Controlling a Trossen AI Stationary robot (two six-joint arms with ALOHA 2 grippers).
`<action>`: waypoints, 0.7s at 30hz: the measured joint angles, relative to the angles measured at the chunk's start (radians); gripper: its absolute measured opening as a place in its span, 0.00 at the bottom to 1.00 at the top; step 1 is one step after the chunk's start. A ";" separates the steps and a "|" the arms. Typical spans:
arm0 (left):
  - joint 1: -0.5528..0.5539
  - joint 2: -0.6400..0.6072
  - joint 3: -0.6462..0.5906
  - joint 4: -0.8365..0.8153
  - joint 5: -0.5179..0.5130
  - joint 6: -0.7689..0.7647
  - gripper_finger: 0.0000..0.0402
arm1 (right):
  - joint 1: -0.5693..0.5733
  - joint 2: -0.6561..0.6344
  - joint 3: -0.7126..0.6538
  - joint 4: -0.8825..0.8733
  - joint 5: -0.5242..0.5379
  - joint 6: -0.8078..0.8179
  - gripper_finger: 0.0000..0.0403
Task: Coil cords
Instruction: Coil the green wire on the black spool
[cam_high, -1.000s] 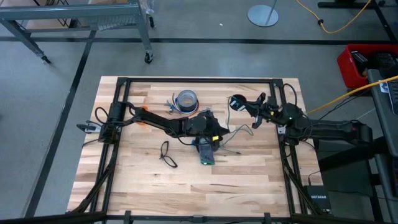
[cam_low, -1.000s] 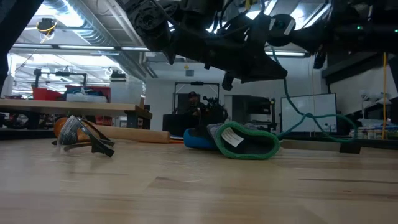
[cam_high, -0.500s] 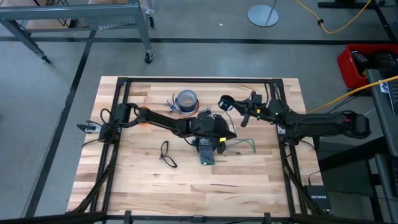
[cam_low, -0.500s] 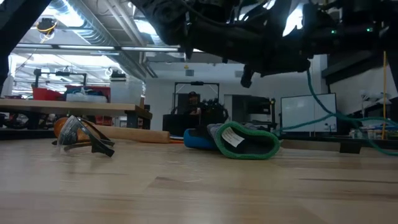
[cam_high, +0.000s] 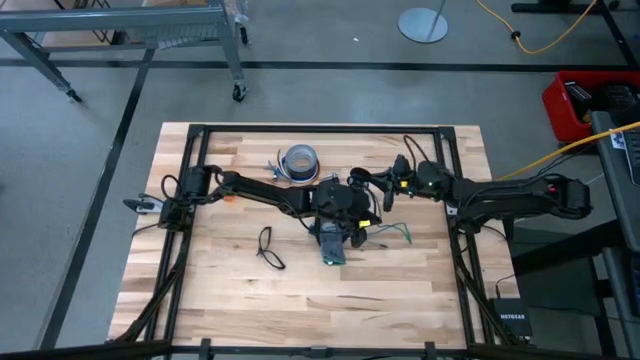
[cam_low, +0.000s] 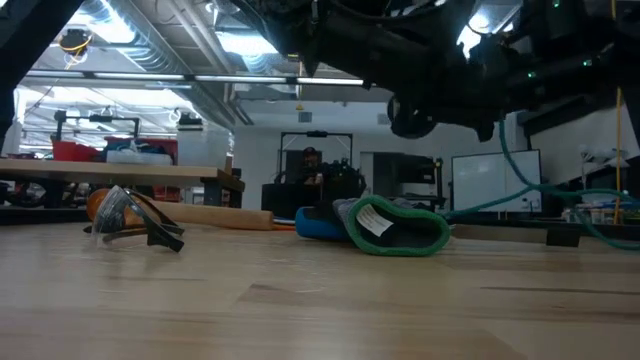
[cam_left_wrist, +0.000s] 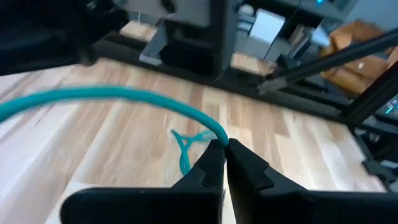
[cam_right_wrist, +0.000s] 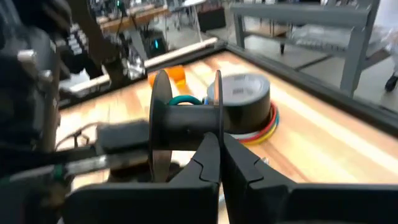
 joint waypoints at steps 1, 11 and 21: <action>0.001 0.000 0.003 -0.011 0.000 0.000 0.00 | 0.000 0.000 0.000 -0.011 -0.005 0.000 0.00; 0.021 0.000 0.054 -0.089 0.001 0.008 0.00 | -0.001 0.000 0.000 -0.140 -0.103 0.010 0.00; 0.048 -0.052 0.054 -0.282 -0.002 0.006 0.00 | -0.001 -0.001 -0.001 -0.217 -0.282 0.026 0.00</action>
